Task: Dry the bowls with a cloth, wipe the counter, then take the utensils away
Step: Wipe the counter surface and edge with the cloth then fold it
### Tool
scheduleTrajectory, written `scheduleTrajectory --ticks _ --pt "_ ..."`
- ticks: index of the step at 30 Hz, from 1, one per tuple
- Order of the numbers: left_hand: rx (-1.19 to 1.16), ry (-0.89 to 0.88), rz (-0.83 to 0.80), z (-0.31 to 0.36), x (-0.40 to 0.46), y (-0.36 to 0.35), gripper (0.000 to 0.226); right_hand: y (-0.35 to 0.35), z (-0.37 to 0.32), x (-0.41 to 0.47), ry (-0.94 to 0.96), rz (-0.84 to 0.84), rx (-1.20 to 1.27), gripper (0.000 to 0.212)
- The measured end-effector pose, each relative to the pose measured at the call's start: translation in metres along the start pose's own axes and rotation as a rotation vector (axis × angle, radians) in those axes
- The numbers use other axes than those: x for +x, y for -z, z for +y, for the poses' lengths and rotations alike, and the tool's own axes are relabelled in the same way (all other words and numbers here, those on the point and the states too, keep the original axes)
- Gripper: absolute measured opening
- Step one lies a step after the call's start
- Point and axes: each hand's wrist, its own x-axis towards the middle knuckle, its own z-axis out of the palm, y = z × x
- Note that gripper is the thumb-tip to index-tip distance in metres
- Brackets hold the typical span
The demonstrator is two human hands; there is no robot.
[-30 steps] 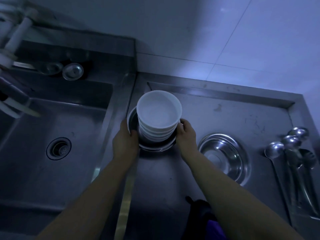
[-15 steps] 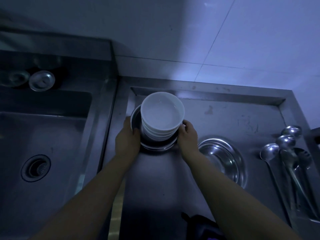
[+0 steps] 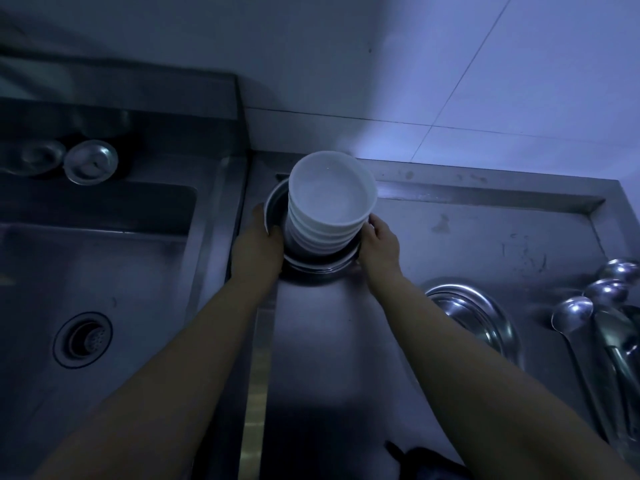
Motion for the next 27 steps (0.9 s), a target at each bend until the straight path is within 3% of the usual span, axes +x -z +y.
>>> scheduleTrajectory --ticks 6,11,15,21,24,27 --pt "0.083 -0.013 -0.007 0.000 0.001 0.005 0.036 0.011 -0.001 -0.006 -0.016 -0.077 0.007 0.023" --pt "-0.007 0.041 0.005 -0.004 -0.032 0.014 0.027 0.063 0.026 -0.053 0.039 -0.119 -0.207 0.033" --pt "0.028 0.045 -0.049 -0.007 -0.079 0.007 0.026 0.139 0.066 -0.132 0.325 -0.176 -0.583 0.033" --pt "0.089 -0.049 -0.331 -0.001 -0.144 -0.021 0.047 0.234 0.119 -0.243 0.741 -0.331 -1.046 0.034" --pt "0.112 -0.086 -0.408 -0.001 -0.165 -0.032 0.046 0.252 0.144 -0.276 0.907 -0.516 -1.132 0.036" --pt "0.127 -0.109 -0.421 -0.003 -0.179 -0.036 0.043 0.241 0.152 -0.276 0.942 -0.676 -1.274 0.043"
